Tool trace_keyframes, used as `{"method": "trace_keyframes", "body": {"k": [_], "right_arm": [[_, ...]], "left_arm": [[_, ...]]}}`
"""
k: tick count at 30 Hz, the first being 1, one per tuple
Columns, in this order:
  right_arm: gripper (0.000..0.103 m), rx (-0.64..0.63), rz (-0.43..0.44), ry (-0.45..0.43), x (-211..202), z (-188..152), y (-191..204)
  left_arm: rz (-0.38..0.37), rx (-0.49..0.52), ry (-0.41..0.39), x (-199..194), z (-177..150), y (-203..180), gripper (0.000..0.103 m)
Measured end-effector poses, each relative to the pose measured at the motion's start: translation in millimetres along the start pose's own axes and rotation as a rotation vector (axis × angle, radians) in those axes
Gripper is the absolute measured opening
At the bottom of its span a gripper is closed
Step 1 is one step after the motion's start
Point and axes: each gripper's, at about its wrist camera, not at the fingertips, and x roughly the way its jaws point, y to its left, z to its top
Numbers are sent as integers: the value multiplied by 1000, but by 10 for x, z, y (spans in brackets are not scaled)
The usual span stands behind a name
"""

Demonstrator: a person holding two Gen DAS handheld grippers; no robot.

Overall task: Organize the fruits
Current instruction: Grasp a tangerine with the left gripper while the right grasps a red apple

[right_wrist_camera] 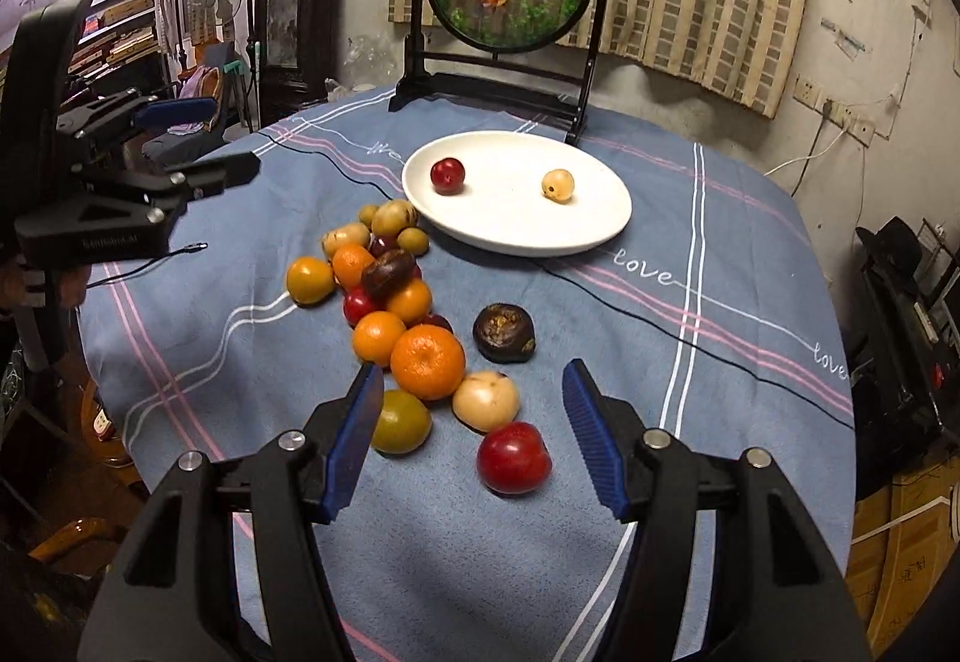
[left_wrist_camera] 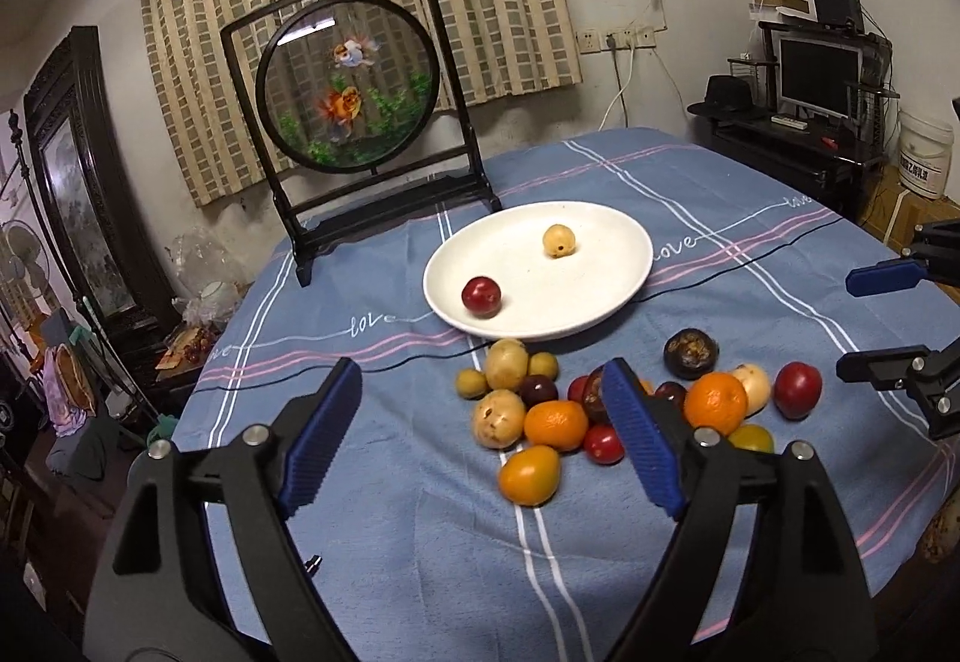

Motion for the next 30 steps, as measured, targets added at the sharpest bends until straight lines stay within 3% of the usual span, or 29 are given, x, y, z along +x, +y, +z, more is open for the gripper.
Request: {"method": "trace_keyframes", "body": {"k": [4,12,27,30], "right_arm": [[63,-13,-1,31,58,-171,-80],[63,-58,-19,110,290,-506,-218],[62,-119,22,192,821,-456,-234],[49,-126,46,199,867,-446,-225]], "left_arm": [[-79,-41,50,33,-206,142,91],[-97,-15,164,245,-589,174,91],[-106,51,264,717,-583,-86,91],[-113,62,294,891,-545,-158,91]]}}
